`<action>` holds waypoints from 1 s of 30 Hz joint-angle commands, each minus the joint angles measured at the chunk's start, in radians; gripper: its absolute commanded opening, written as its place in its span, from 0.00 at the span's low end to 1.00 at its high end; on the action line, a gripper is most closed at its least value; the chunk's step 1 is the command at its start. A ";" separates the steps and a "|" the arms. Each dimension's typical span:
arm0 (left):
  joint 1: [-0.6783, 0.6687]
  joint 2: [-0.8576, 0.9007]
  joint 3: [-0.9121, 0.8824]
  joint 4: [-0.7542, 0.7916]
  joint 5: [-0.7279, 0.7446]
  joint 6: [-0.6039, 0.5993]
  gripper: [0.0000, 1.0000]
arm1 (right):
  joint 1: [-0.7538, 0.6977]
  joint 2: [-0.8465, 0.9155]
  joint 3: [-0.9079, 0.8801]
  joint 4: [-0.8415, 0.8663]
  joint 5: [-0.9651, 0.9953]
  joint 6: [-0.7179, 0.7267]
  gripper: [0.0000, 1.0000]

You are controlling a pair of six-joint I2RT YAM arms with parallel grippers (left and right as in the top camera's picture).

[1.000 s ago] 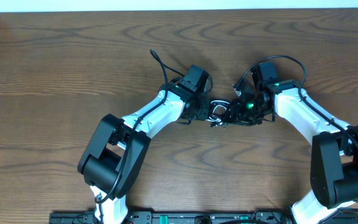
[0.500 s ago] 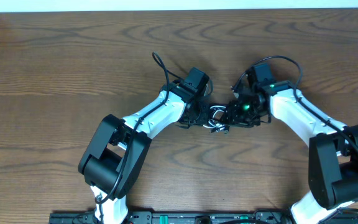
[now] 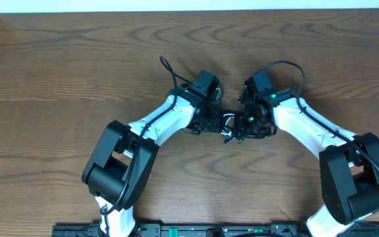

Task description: Untangle cables

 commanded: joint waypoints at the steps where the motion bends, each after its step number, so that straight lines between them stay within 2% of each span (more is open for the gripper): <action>1: 0.007 -0.008 0.010 0.024 0.013 0.001 0.48 | 0.003 0.013 -0.004 -0.009 0.056 0.020 0.36; 6: 0.007 -0.007 0.001 0.057 0.013 -0.064 0.48 | 0.003 0.014 -0.011 -0.027 0.130 0.019 0.34; 14: -0.003 0.020 0.000 0.069 0.028 -0.067 0.48 | 0.003 0.014 -0.037 -0.023 0.227 0.019 0.32; 19: -0.011 0.032 0.000 0.071 0.030 -0.066 0.47 | 0.003 0.014 -0.037 -0.009 0.242 0.019 0.26; 22: -0.011 0.032 0.000 0.070 0.047 -0.066 0.40 | 0.003 0.014 -0.037 -0.002 0.243 0.019 0.21; 30: -0.011 0.032 0.000 0.064 0.046 -0.058 0.39 | 0.003 0.014 -0.037 0.018 0.246 0.019 0.10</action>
